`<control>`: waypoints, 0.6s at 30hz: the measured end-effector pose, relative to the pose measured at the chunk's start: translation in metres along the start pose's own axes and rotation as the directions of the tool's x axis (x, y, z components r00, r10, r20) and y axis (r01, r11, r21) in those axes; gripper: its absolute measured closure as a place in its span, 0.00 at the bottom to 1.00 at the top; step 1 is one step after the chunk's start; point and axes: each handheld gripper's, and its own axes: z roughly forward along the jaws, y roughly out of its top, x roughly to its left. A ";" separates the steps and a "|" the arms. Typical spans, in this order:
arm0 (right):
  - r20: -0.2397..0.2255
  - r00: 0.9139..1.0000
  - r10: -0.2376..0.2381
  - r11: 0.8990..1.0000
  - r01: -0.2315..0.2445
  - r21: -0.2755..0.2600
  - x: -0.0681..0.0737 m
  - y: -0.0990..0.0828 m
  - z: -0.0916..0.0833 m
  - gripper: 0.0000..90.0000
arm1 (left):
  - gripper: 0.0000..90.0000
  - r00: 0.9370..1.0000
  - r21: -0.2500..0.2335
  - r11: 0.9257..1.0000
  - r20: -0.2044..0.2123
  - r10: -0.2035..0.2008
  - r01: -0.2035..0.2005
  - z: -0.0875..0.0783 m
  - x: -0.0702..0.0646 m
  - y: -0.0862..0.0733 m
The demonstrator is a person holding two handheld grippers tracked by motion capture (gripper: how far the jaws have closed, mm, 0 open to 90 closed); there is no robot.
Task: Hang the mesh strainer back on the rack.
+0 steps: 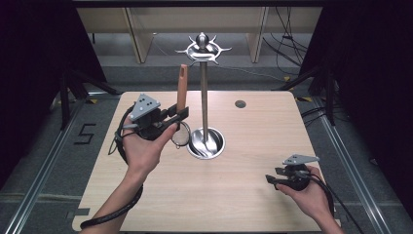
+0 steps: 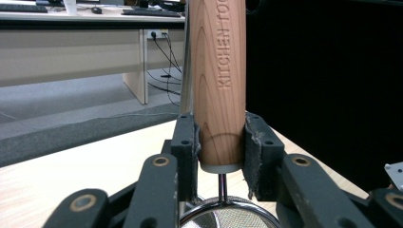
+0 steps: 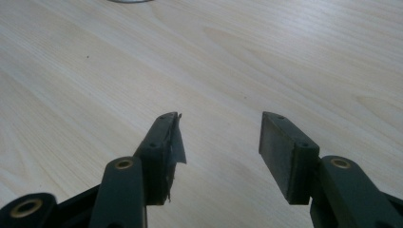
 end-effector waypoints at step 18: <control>-0.003 1.000 0.022 1.000 -0.022 0.011 0.001 0.000 -0.001 0.54 | 0.76 1.000 -0.014 1.000 -0.003 0.011 -0.011 0.003 -0.002 0.003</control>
